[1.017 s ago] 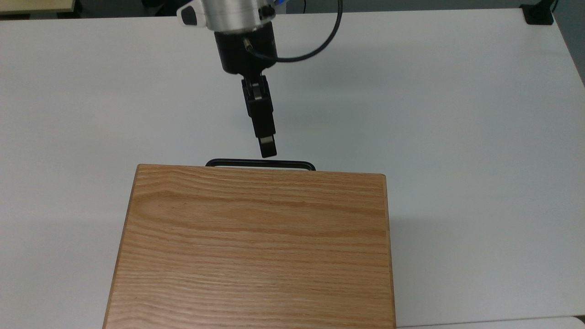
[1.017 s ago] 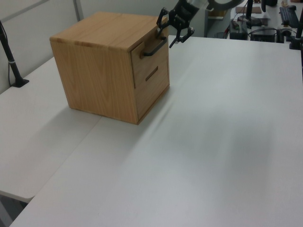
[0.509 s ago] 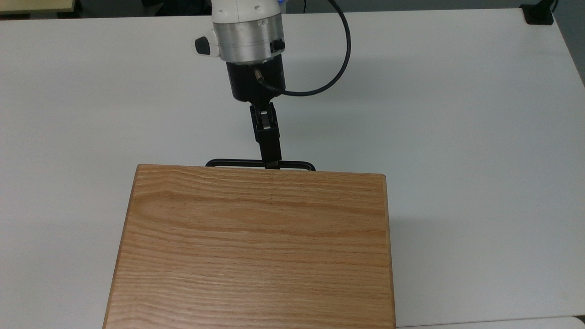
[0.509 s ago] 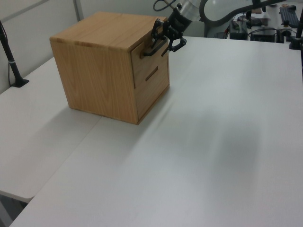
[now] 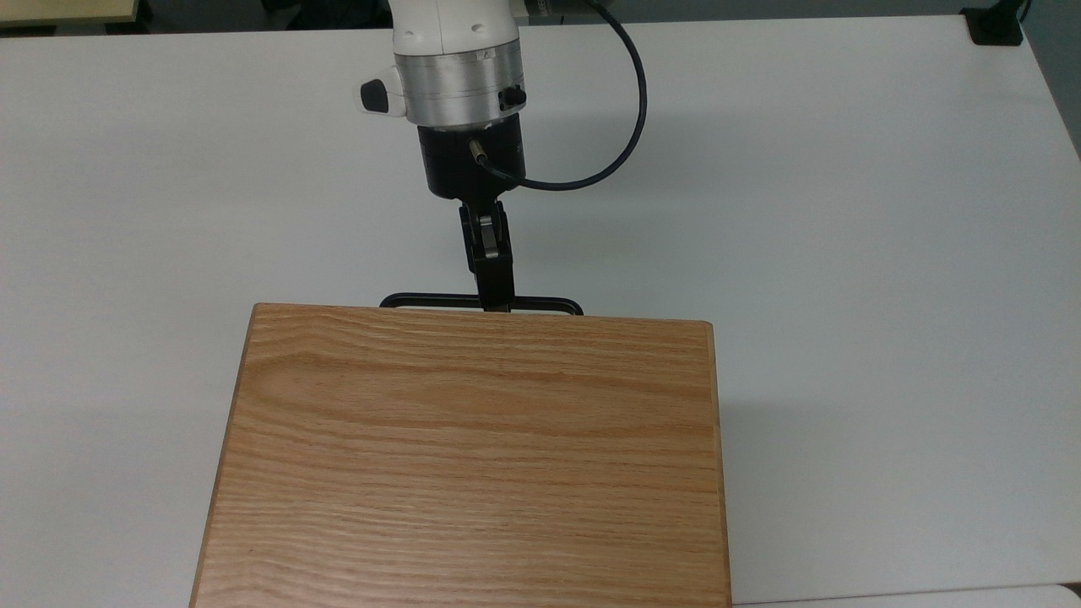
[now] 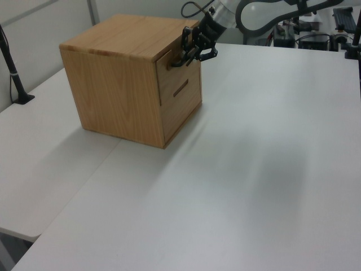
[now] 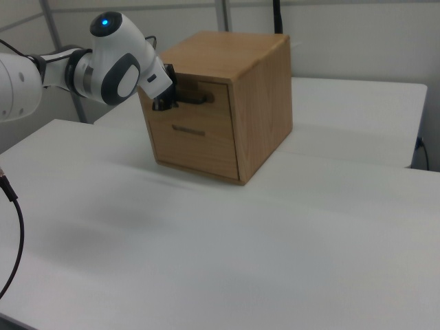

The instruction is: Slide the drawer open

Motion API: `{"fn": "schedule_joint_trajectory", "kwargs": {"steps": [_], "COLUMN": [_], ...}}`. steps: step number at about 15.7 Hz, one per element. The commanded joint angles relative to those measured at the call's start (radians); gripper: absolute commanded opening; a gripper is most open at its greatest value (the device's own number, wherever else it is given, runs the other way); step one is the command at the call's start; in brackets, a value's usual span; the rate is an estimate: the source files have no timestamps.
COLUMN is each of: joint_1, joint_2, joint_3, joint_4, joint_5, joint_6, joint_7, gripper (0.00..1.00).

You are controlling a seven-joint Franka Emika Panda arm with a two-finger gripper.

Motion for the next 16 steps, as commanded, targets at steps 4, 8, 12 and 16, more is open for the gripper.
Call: {"fn": "schedule_joint_trajectory", "kwargs": {"steps": [4, 8, 12, 16], "joint_1": [0.024, 0.024, 0.023, 0.014], "joint_2": [-0.187, -0.301, -0.379, -0.405], "joint_3": [-0.009, -0.001, 0.0, 0.0], "joint_4": [-0.213, -0.327, -0.406, -0.424], "joint_5": [-0.02, -0.018, -0.018, -0.017], "joint_6": [0.022, 0.021, 0.018, 0.019], "joint_7": [0.017, 0.004, -0.021, -0.027], "gripper": [0.2, 0.2, 0.2, 0.2]}}
